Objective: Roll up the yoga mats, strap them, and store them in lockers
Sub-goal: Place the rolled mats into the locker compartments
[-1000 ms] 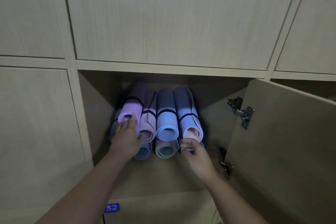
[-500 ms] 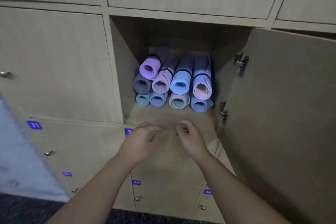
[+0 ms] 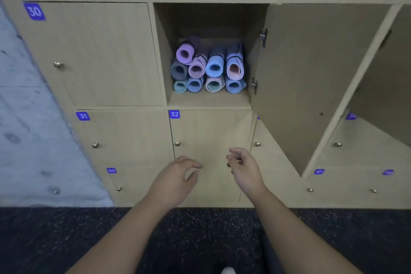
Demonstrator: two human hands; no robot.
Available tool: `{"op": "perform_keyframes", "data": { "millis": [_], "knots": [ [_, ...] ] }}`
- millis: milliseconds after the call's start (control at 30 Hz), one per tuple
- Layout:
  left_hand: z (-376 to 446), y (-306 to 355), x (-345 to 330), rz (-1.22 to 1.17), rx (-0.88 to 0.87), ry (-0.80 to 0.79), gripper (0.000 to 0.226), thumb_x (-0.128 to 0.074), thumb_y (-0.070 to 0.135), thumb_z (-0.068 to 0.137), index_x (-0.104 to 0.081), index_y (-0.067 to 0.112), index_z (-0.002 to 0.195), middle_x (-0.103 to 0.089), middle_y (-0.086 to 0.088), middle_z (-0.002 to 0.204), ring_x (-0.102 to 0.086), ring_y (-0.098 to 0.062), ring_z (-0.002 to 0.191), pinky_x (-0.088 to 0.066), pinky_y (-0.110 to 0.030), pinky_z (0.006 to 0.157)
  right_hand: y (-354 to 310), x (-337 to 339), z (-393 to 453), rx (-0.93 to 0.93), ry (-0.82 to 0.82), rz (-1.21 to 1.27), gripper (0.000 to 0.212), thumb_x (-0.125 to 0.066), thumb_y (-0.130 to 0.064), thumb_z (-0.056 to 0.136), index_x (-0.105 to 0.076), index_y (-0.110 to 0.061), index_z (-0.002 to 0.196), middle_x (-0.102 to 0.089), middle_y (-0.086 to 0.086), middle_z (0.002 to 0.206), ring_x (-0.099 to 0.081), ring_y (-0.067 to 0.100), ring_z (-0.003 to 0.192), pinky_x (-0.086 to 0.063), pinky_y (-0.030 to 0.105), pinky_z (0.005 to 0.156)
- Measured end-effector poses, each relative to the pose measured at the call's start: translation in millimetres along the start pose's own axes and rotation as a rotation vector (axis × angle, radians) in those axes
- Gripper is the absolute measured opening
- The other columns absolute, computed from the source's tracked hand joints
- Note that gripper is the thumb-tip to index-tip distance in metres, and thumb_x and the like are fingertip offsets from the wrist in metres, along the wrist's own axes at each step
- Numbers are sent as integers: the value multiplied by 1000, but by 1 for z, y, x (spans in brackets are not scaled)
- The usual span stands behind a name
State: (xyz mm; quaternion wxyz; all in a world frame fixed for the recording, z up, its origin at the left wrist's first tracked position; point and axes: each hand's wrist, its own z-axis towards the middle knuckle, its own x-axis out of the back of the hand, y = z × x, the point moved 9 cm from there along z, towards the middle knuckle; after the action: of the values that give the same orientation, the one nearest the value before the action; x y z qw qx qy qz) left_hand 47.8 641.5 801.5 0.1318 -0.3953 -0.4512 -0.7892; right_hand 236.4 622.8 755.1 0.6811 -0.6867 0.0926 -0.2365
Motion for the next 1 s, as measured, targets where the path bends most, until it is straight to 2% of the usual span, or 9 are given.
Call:
{"op": "perform_keyframes", "data": {
  "millis": [100, 200, 333, 433, 600, 700, 800, 933, 1000],
  "knots": [
    [-53, 13, -9, -1, 52, -100, 22, -57, 20, 95, -67, 25, 114, -54, 16, 105, -51, -1, 97, -32, -7, 81, 11, 14, -67, -52, -31, -101, 15, -50, -20, 97, -55, -26, 110, -59, -5, 97, -56, 6, 77, -42, 13, 67],
    [-78, 40, -13, -8, 43, -153, 23, -54, 22, 96, -66, 26, 115, -51, 16, 102, -48, -2, 97, -31, -10, 79, 11, 46, -111, -78, 17, -127, 16, -49, -18, 98, -54, -24, 111, -59, -6, 99, -55, 4, 76, -40, 8, 61],
    [-100, 82, -24, -43, -14, -158, 24, -53, 24, 96, -64, 28, 117, -54, 15, 111, -48, 2, 99, -31, -10, 82, 10, 94, -150, -92, 101, -183, 23, -47, -13, 95, -55, -19, 116, -61, -2, 91, -53, 11, 66, -39, 19, 56],
    [-121, 102, -37, -66, -28, -169, 26, -51, 25, 97, -62, 27, 120, -53, 16, 118, -48, 2, 104, -33, -13, 87, 10, 117, -171, -99, 128, -201, 21, -46, -14, 96, -55, -19, 114, -59, -1, 81, -53, 17, 71, -40, 25, 56],
    [-147, 115, -63, -36, 19, -237, 29, -49, 26, 98, -58, 26, 127, -50, 13, 126, -45, 1, 105, -32, -15, 90, 22, 145, -203, -107, 132, -187, 19, -47, -15, 97, -55, -20, 114, -57, -1, 80, -50, 16, 71, -39, 17, 55],
    [-160, 124, -78, -47, 78, -224, 29, -50, 26, 98, -58, 25, 126, -50, 11, 128, -48, -2, 109, -34, -17, 93, 40, 169, -228, -126, 132, -201, 20, -48, -16, 97, -55, -20, 115, -60, -4, 84, -53, 11, 73, -41, 13, 63],
    [-177, 147, -108, -88, 120, -237, 28, -50, 24, 98, -58, 25, 125, -51, 10, 125, -50, -4, 106, -35, -18, 89, 66, 208, -257, -172, 135, -233, 23, -48, -14, 97, -56, -12, 119, -62, -2, 95, -58, 10, 84, -43, 13, 71],
    [-207, 190, -176, -102, 122, -359, 30, -50, 27, 98, -56, 27, 128, -49, 11, 125, -49, -7, 118, -36, -21, 93, 102, 277, -302, -254, 142, -287, 24, -48, -19, 98, -53, -13, 121, -61, -1, 103, -59, 12, 91, -43, 11, 67],
    [-219, 211, -209, -106, 115, -405, 31, -49, 27, 99, -54, 27, 129, -48, 11, 127, -48, -7, 120, -36, -21, 92, 118, 313, -322, -291, 162, -304, 22, -48, -22, 98, -52, -18, 120, -61, -3, 101, -57, 8, 84, -42, 9, 62]
  ]
}}
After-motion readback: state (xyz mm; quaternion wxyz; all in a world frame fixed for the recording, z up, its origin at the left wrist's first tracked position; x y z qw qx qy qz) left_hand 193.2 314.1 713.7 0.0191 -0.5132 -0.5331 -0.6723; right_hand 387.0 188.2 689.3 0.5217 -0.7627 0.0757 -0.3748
